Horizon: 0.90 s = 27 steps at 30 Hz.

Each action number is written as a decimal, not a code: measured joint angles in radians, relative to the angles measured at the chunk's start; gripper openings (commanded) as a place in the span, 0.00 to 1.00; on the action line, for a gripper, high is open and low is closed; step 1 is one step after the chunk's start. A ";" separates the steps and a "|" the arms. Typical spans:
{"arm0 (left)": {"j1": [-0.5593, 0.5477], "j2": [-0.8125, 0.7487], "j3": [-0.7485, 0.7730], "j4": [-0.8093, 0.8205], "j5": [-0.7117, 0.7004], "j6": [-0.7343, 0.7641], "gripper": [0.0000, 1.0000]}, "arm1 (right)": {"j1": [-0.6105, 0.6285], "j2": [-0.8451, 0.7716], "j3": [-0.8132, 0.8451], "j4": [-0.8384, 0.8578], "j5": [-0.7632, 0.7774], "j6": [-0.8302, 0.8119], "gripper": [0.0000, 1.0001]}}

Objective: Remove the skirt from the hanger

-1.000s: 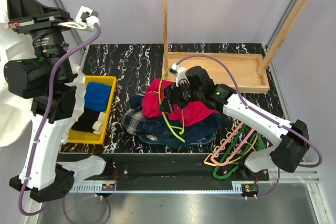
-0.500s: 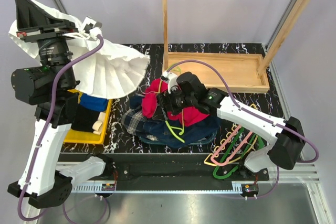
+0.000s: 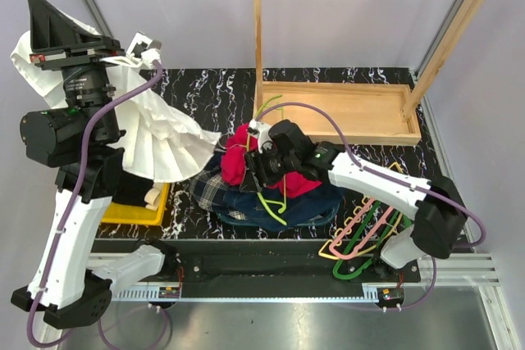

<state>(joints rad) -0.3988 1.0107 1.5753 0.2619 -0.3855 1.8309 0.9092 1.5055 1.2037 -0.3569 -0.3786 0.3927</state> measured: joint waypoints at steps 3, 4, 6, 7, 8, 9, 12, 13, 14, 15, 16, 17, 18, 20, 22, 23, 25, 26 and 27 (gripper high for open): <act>0.000 -0.012 0.000 -0.001 0.008 0.000 0.00 | 0.000 0.039 -0.029 0.009 -0.004 0.005 0.36; 0.000 -0.015 0.000 -0.001 0.012 0.000 0.00 | 0.001 0.050 -0.036 0.010 -0.004 0.010 0.17; 0.000 -0.021 0.002 -0.002 0.018 0.000 0.00 | 0.001 0.061 -0.042 0.014 -0.005 0.013 0.08; 0.000 -0.021 0.005 -0.004 0.021 0.000 0.00 | 0.000 0.061 -0.043 0.005 0.006 0.032 0.10; 0.000 -0.021 0.009 -0.005 0.022 0.000 0.00 | 0.000 0.060 -0.043 0.003 0.005 0.027 0.11; 0.000 -0.021 0.014 -0.005 0.023 0.000 0.00 | 0.000 0.059 -0.042 0.002 0.006 0.031 0.11; 0.000 -0.021 0.016 -0.005 0.029 -0.004 0.00 | 0.000 0.035 -0.028 -0.024 0.009 0.031 0.10; 0.000 -0.020 0.016 -0.005 0.034 -0.005 0.00 | 0.000 0.023 -0.011 -0.039 0.008 0.033 0.10; 0.000 -0.019 0.016 -0.005 0.037 -0.006 0.00 | 0.000 0.010 0.003 -0.049 0.005 0.034 0.10; 0.000 -0.015 0.016 -0.003 0.040 -0.007 0.00 | 0.000 -0.009 0.025 -0.062 0.001 0.034 0.09; 0.000 -0.013 0.016 0.001 0.043 -0.007 0.00 | 0.001 -0.032 0.052 -0.072 -0.001 0.034 0.09; 0.000 -0.009 0.016 0.005 0.048 -0.007 0.00 | 0.001 -0.058 0.081 -0.079 -0.005 0.032 0.09; 0.000 -0.005 0.016 0.012 0.051 -0.008 0.00 | 0.001 -0.093 0.120 -0.086 -0.006 0.029 0.09; 0.000 0.012 0.016 0.032 0.065 -0.008 0.00 | 0.002 -0.150 0.180 -0.088 -0.003 0.023 0.14; 0.000 0.027 0.019 0.041 0.075 -0.009 0.00 | 0.002 -0.217 0.247 -0.097 0.006 0.018 0.19; 0.000 0.042 0.025 0.047 0.081 -0.013 0.00 | 0.002 -0.251 0.274 -0.104 0.016 0.014 0.19; 0.000 0.082 0.052 0.064 0.100 -0.026 0.00 | 0.003 -0.326 0.308 -0.117 0.058 0.004 0.18; -0.002 0.101 0.061 0.072 0.107 -0.031 0.00 | 0.003 -0.365 0.311 -0.128 0.089 0.001 0.17; -0.013 0.128 0.079 0.078 0.113 -0.038 0.00 | 0.005 -0.412 0.303 -0.146 0.136 0.001 0.08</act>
<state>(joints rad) -0.4118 1.1385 1.6543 0.3397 -0.2729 1.7931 0.9138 1.0935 1.5070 -0.5030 -0.2428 0.3939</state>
